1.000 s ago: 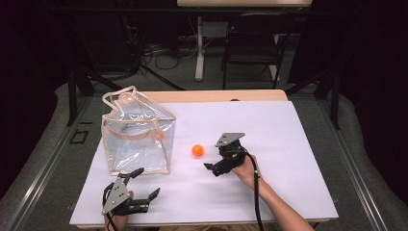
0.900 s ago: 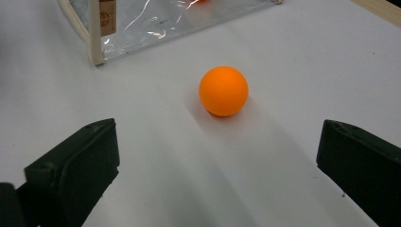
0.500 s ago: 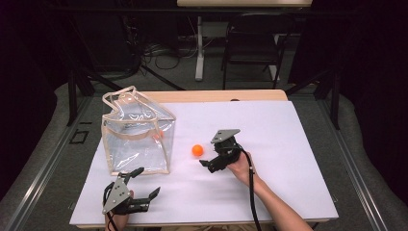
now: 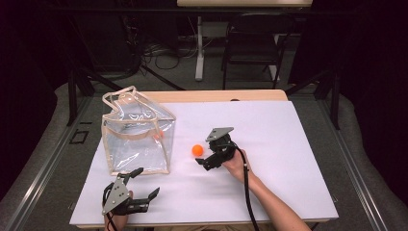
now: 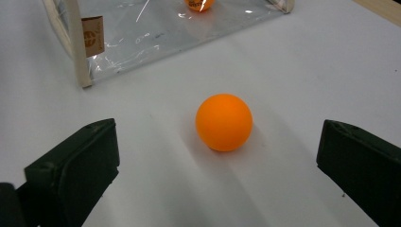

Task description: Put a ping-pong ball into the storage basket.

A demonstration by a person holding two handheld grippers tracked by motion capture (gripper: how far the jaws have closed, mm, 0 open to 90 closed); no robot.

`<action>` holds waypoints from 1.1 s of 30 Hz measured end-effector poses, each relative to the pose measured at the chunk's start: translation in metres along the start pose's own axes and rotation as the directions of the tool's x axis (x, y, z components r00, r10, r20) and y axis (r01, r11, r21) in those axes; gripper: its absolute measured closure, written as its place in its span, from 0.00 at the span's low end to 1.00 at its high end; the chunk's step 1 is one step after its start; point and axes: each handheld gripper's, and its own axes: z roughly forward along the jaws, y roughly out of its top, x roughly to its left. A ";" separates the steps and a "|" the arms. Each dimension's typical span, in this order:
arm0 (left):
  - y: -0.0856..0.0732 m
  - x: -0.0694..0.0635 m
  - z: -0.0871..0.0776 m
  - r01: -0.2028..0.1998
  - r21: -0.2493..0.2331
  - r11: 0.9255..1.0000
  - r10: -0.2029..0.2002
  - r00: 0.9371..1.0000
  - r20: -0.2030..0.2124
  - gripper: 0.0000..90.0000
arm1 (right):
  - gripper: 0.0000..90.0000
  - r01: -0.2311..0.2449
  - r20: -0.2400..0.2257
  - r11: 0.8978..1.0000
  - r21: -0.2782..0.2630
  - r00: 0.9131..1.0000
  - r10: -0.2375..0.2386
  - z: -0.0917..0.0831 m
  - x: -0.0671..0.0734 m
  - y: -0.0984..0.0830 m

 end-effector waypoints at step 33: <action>0.000 0.001 0.003 -0.008 0.000 1.000 0.008 1.000 -0.002 0.17 | 0.00 0.001 -0.001 0.999 0.040 1.000 -0.001 0.030 -0.011 0.007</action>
